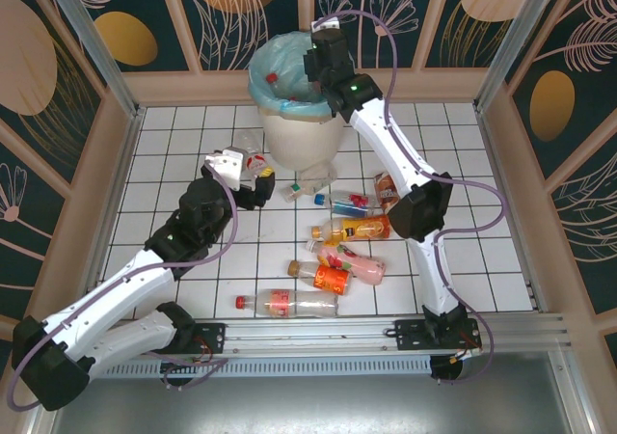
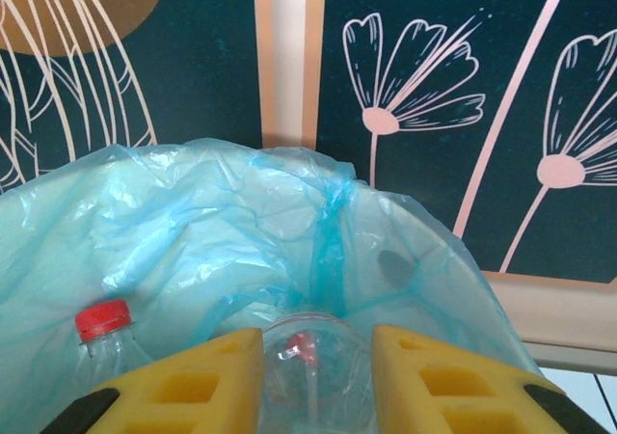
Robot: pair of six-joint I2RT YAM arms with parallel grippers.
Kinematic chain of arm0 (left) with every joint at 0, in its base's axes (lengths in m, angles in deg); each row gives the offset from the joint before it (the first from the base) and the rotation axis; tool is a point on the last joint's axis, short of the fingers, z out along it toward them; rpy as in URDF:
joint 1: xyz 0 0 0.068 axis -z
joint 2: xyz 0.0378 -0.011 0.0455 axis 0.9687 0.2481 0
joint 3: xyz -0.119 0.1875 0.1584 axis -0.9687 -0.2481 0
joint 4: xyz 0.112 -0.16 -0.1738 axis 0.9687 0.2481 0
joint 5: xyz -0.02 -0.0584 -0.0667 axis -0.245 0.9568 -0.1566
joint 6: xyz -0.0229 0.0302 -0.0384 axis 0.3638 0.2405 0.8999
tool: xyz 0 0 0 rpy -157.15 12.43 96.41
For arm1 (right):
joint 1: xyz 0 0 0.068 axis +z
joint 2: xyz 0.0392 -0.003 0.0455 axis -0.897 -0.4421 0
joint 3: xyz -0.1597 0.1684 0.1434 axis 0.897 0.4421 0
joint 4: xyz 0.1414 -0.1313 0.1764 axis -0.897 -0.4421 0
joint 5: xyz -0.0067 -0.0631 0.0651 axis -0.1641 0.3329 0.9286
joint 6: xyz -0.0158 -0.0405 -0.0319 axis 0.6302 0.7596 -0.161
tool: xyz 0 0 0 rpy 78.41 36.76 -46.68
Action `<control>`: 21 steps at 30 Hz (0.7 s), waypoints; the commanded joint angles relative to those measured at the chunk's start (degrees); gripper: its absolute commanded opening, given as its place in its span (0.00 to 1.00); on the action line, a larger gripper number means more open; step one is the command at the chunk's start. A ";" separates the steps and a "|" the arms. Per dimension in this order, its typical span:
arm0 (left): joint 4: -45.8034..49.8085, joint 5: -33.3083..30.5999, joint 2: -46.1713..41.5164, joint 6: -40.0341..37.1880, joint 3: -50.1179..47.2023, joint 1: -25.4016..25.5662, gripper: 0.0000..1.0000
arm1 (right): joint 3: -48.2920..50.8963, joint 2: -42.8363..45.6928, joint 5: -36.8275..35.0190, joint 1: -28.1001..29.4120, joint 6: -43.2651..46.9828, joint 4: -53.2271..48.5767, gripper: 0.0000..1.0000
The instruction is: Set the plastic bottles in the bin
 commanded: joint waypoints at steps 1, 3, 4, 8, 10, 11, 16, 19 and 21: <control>0.99 -3.71 1.00 3.22 0.99 0.02 0.92 | -2.45 -0.18 0.70 -0.76 -0.79 1.10 0.27; 0.90 -4.45 0.98 4.13 1.17 0.02 0.92 | -2.45 -0.10 0.85 -0.76 -0.66 1.53 0.35; 1.03 -4.49 0.90 4.43 1.34 -0.01 0.92 | -2.45 -0.10 1.04 -0.76 -0.60 1.76 0.40; 1.95 -4.44 -0.15 5.64 0.64 -0.04 0.90 | -2.69 0.23 1.42 -0.76 -0.35 2.98 0.45; 2.05 -5.50 -0.95 6.49 -0.32 -0.03 0.90 | -3.14 0.21 1.32 -0.76 0.38 3.37 0.45; 2.05 -5.98 -1.45 6.82 -0.65 0.02 0.90 | -3.15 0.27 1.26 -0.80 0.72 3.73 0.45; 3.11 -7.76 -3.00 7.61 -0.81 0.02 0.89 | -3.23 -0.32 1.54 -1.27 1.38 5.56 0.46; 3.84 -8.45 -3.83 7.96 -0.79 0.01 0.89 | -3.24 -0.71 2.66 -1.46 0.49 5.97 0.45; 4.32 -9.16 -4.33 8.86 -0.91 0.02 0.89 | -3.57 -0.87 4.42 -1.46 -0.36 5.32 0.45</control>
